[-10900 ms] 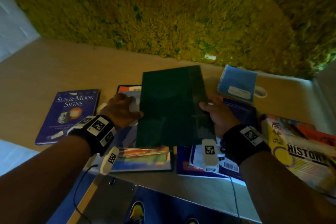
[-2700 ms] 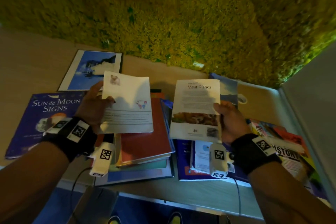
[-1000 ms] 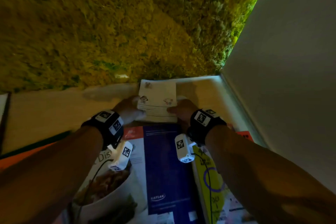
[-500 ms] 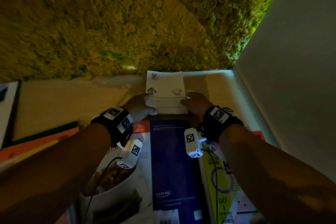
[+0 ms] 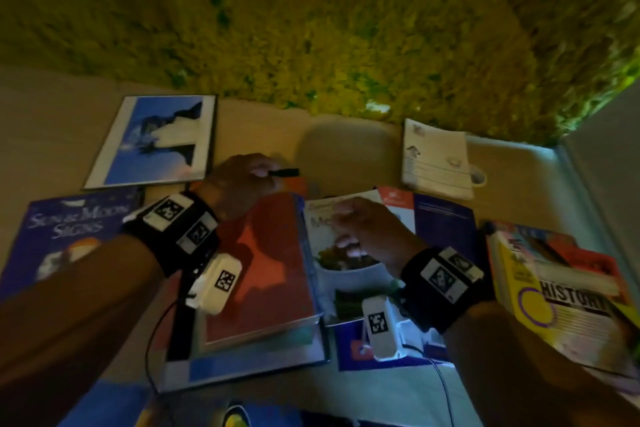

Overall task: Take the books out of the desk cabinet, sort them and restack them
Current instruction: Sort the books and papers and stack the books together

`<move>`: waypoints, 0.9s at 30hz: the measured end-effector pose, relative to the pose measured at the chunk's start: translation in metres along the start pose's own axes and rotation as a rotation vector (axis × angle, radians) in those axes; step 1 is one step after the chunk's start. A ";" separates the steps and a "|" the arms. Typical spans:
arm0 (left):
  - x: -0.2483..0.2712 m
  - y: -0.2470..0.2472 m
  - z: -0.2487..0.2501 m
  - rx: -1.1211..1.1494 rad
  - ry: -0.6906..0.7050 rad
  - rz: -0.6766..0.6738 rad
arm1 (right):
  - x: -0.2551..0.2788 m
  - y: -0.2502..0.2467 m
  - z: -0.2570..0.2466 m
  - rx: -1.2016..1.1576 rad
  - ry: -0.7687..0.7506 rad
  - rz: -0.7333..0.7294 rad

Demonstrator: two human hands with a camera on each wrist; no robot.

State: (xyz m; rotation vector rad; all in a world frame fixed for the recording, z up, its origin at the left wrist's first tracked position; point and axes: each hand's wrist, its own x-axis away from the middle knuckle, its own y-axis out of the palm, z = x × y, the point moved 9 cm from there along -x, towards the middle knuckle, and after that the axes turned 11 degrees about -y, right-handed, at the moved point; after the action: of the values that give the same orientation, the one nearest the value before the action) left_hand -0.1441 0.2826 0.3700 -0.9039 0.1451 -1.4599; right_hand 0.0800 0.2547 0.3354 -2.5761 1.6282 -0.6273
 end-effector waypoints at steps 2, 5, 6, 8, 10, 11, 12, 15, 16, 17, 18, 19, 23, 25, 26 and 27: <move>0.015 -0.026 -0.042 -0.031 -0.029 0.123 | 0.004 0.031 0.008 0.108 0.033 -0.041; 0.035 -0.031 -0.092 -0.030 -0.069 0.144 | 0.007 0.063 0.011 0.245 0.010 -0.073; 0.040 -0.027 -0.102 -0.082 -0.058 0.156 | 0.009 0.071 0.009 0.257 -0.013 -0.076; 0.051 -0.020 -0.109 -0.168 0.001 0.207 | 0.014 0.083 0.005 0.290 -0.051 -0.074; 0.058 -0.012 -0.116 -0.146 0.021 0.233 | 0.016 0.082 0.012 0.339 -0.059 -0.033; 0.060 -0.010 -0.116 -0.115 0.041 0.235 | 0.017 0.080 0.018 0.326 -0.049 -0.015; 0.061 -0.009 -0.117 -0.104 0.038 0.233 | 0.017 0.077 0.024 0.300 -0.032 0.005; 0.066 -0.006 -0.112 -0.133 0.062 0.232 | 0.028 0.064 0.023 0.199 0.005 0.109; 0.068 -0.007 -0.108 -0.160 0.062 0.252 | 0.032 0.061 0.022 0.156 0.015 0.138; 0.071 -0.008 -0.102 -0.181 0.075 0.281 | 0.035 0.056 0.019 0.131 0.010 0.160; 0.075 -0.009 -0.093 -0.186 0.094 0.298 | 0.038 0.051 0.012 0.119 -0.006 0.184; 0.078 -0.007 -0.082 -0.175 0.127 0.291 | 0.041 0.045 -0.001 0.110 -0.035 0.208; 0.098 0.007 -0.026 0.232 0.214 0.022 | 0.056 0.029 -0.080 0.089 -0.363 0.222; 0.105 0.015 -0.007 0.592 0.142 -0.173 | 0.068 0.047 -0.117 0.112 -0.490 0.043; 0.105 0.015 -0.003 0.724 0.128 -0.206 | 0.074 0.060 -0.127 0.150 -0.510 -0.066; 0.104 0.014 -0.001 0.815 0.146 -0.208 | 0.076 0.071 -0.128 0.203 -0.512 -0.150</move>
State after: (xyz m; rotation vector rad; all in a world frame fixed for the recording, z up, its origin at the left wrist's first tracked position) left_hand -0.1165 0.1883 0.4058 -0.1479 -0.4259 -1.5808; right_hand 0.0025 0.1805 0.4598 -2.4477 1.1566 -0.1052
